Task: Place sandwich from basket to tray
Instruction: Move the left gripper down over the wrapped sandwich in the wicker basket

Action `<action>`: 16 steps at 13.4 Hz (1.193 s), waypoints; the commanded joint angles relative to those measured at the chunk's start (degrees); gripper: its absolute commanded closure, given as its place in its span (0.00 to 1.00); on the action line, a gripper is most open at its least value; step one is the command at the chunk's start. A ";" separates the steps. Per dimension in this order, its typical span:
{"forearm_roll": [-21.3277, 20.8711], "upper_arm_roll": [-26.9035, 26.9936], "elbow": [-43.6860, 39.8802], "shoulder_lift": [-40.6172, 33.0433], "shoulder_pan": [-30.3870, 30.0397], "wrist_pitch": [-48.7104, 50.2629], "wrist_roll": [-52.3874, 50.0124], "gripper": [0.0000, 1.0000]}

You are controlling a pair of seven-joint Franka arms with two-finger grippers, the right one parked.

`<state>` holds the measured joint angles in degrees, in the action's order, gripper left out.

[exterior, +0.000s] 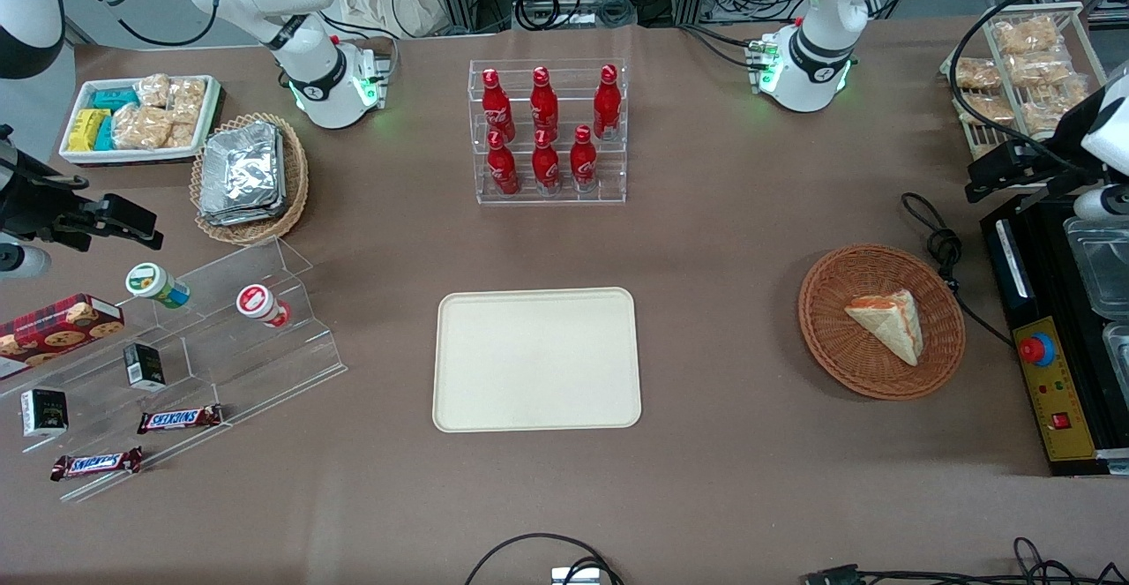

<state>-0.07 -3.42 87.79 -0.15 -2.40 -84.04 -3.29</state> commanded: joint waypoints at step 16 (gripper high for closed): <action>-0.55 1.23 20.64 -0.90 -2.52 -22.10 -18.77 0.00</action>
<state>-0.29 -2.35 101.17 1.91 -4.08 -100.24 -20.07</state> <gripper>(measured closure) 0.000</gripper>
